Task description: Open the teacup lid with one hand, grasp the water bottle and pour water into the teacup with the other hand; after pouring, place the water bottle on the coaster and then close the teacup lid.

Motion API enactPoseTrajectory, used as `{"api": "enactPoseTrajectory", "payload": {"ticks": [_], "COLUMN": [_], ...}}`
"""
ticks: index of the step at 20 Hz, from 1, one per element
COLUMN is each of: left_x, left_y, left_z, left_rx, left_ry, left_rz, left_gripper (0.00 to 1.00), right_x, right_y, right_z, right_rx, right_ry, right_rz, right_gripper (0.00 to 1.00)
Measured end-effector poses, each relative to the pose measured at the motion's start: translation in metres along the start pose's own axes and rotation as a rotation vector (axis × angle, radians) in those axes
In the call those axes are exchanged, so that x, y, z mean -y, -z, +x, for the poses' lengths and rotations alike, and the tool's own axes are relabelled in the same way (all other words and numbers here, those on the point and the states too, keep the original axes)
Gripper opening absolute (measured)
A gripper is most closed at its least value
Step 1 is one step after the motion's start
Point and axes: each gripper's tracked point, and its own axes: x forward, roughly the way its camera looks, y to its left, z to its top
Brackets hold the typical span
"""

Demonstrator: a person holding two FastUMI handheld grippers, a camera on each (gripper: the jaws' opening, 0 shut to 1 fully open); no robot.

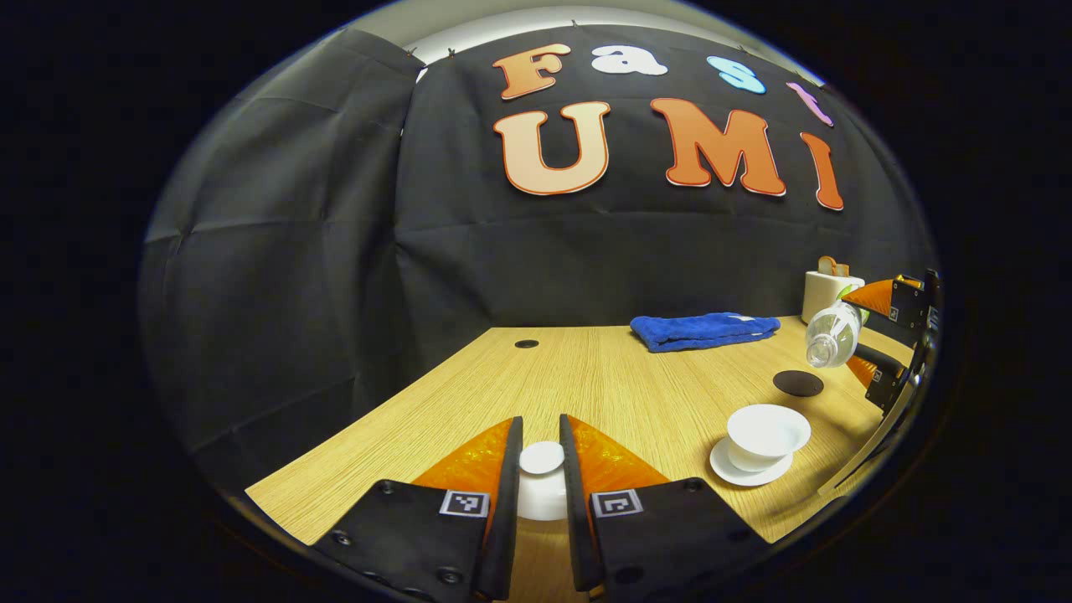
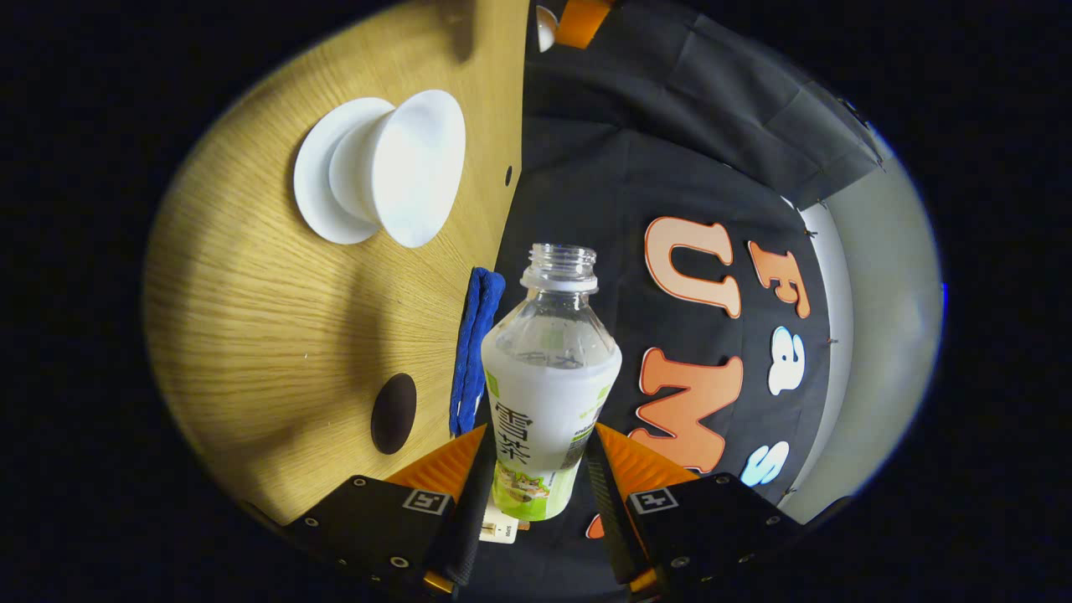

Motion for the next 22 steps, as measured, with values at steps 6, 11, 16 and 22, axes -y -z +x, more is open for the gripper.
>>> {"api": "enactPoseTrajectory", "payload": {"ticks": [6, 11, 16, 22], "left_x": [-0.006, -0.005, -0.012, -0.015], "left_y": [0.003, 0.001, 0.004, 0.005], "left_z": [0.0, 0.0, -0.002, -0.003], "left_rx": [-0.009, -0.002, -0.01, -0.014], "left_ry": [-0.003, 0.002, -0.01, -0.008], "left_rz": [-0.004, -0.013, -0.008, -0.027], "left_gripper": [0.31, 0.31, 0.31, 0.34], "right_x": [0.008, 0.013, 0.026, 0.04], "right_y": [-0.004, -0.003, -0.005, -0.006], "right_z": [0.002, 0.003, 0.005, 0.017], "right_rx": [0.039, 0.05, 0.062, 0.084], "right_ry": [0.033, 0.046, 0.077, 0.12], "right_rz": [-0.109, -0.152, -0.188, -0.25], "right_gripper": [0.63, 0.63, 0.63, 0.63]}}
